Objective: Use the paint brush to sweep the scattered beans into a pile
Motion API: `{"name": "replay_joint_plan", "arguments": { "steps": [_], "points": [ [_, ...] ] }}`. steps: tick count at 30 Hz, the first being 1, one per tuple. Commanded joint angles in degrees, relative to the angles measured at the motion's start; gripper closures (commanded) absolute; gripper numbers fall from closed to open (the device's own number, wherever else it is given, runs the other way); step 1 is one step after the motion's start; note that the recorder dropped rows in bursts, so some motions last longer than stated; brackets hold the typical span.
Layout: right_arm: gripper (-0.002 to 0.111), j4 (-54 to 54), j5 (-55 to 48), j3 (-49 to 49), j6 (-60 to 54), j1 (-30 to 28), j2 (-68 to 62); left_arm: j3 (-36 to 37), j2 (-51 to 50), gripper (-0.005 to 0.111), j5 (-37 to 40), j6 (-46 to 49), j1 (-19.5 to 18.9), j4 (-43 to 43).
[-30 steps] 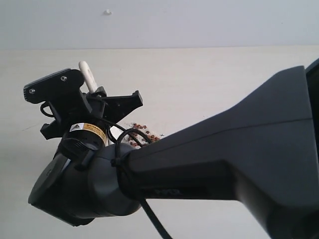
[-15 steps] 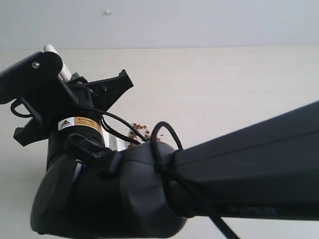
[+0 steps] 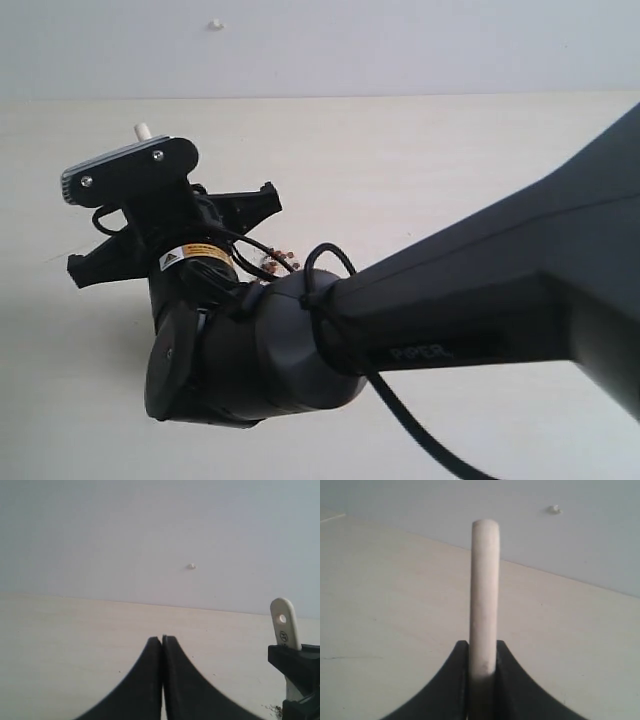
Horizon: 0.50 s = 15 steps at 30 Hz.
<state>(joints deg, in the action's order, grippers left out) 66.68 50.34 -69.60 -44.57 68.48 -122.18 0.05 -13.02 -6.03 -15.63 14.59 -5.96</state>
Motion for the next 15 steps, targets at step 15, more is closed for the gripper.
{"name": "replay_joint_plan", "arguments": {
  "steps": [15],
  "points": [
    [0.108, 4.8, 6.8, 0.1, -10.8, 1.6, 5.2, 0.0, 0.4, 0.107, 0.1, -0.4, 0.4, 0.2]
  ]
}}
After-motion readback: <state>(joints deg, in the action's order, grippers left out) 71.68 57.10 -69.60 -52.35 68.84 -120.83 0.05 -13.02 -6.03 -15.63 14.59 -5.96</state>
